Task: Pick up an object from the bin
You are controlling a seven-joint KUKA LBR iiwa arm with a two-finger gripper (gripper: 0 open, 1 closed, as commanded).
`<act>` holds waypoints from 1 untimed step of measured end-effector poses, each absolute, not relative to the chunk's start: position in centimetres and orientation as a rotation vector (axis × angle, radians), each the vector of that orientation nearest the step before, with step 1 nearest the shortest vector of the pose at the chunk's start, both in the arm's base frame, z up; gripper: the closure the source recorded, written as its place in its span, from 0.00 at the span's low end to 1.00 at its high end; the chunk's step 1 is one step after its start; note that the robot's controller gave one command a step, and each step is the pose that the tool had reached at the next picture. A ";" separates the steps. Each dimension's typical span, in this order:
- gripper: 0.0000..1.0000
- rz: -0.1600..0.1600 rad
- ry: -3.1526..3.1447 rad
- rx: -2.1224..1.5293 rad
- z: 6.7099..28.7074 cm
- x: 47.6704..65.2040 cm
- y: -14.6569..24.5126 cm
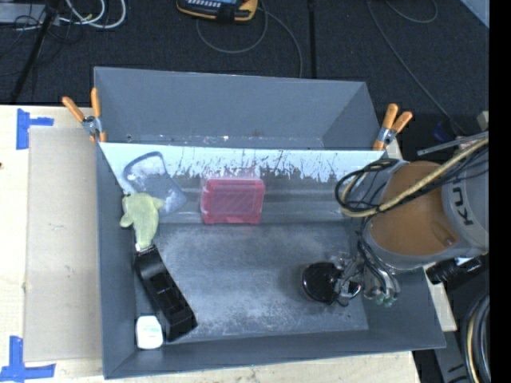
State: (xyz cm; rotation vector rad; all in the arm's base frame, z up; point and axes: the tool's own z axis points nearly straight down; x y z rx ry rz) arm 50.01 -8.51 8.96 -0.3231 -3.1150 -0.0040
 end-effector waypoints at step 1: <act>1.00 -0.004 -3.118 -0.323 10.3 50.1 -8.5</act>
Offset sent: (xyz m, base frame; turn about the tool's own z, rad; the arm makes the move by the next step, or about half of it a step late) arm 0.0000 0.0002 0.0231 0.0000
